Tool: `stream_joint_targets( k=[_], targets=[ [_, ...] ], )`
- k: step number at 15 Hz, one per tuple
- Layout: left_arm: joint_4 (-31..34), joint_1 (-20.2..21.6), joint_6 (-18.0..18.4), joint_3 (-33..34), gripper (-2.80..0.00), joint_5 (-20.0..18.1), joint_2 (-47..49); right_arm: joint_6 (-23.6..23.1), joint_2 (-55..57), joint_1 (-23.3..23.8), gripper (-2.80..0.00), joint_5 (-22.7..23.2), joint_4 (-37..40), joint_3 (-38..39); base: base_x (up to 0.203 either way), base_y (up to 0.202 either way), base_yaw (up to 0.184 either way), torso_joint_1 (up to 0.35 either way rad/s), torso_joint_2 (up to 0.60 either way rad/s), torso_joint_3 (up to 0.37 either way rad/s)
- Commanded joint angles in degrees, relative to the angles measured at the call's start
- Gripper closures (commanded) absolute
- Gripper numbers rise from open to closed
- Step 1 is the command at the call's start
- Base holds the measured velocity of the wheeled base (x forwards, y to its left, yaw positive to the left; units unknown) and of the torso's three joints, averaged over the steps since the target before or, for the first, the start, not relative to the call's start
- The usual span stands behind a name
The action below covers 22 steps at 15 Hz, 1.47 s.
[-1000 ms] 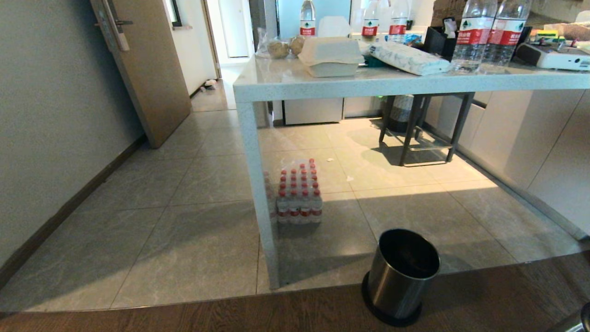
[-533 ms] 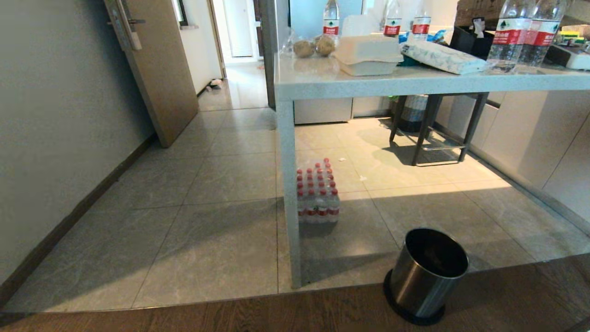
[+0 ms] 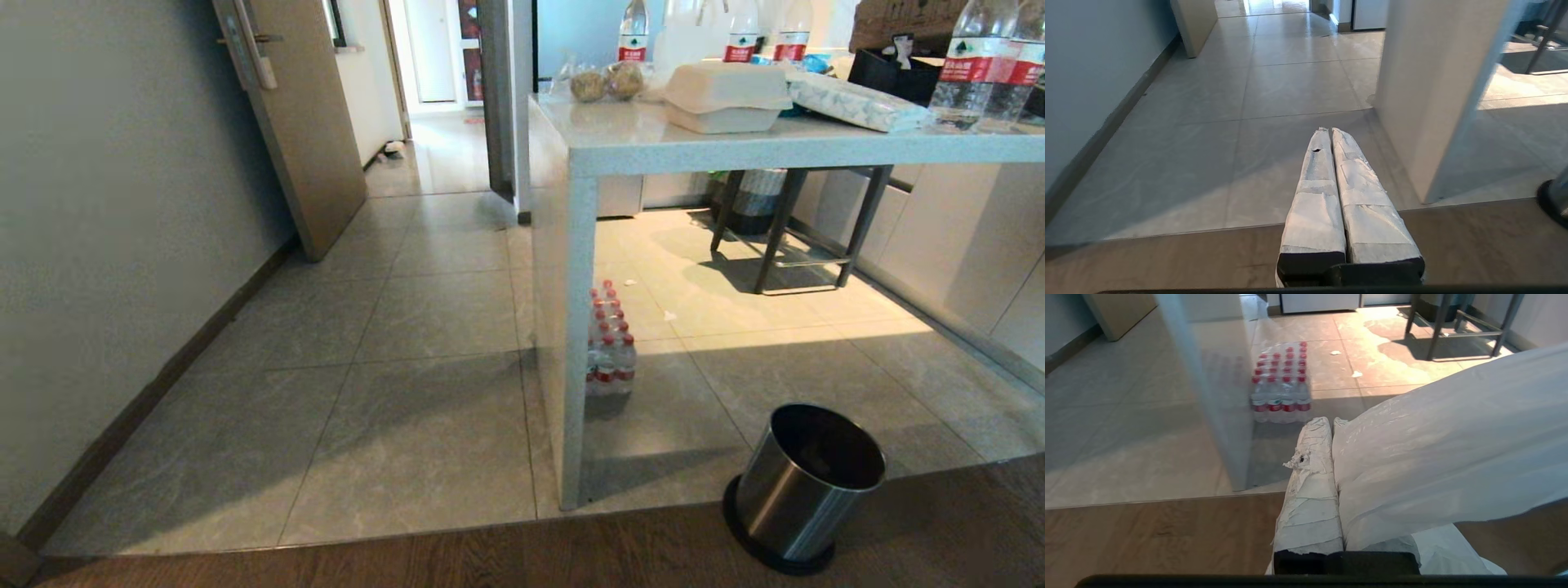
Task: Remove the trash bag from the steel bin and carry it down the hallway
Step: Put the trash bag at the door
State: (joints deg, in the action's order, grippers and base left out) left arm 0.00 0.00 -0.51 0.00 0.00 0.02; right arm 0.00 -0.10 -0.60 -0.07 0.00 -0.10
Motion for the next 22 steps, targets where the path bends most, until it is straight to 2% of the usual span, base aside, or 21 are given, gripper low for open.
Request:
stream_joint_targets(
  k=[1,22],
  targets=[
    [0.00,0.00,-0.02,0.00,0.00,0.00,0.06,0.00,-2.19,-0.02,0.00,-0.01,0.00,0.01,0.000,0.187,0.004,-0.002,0.00,-0.002],
    [0.00,0.00,-0.02,0.00,0.00,0.00,0.06,0.00,-2.19,-0.02,0.00,-0.01,0.00,0.01,0.000,0.193,0.001,0.002,0.00,0.002]
  ],
)
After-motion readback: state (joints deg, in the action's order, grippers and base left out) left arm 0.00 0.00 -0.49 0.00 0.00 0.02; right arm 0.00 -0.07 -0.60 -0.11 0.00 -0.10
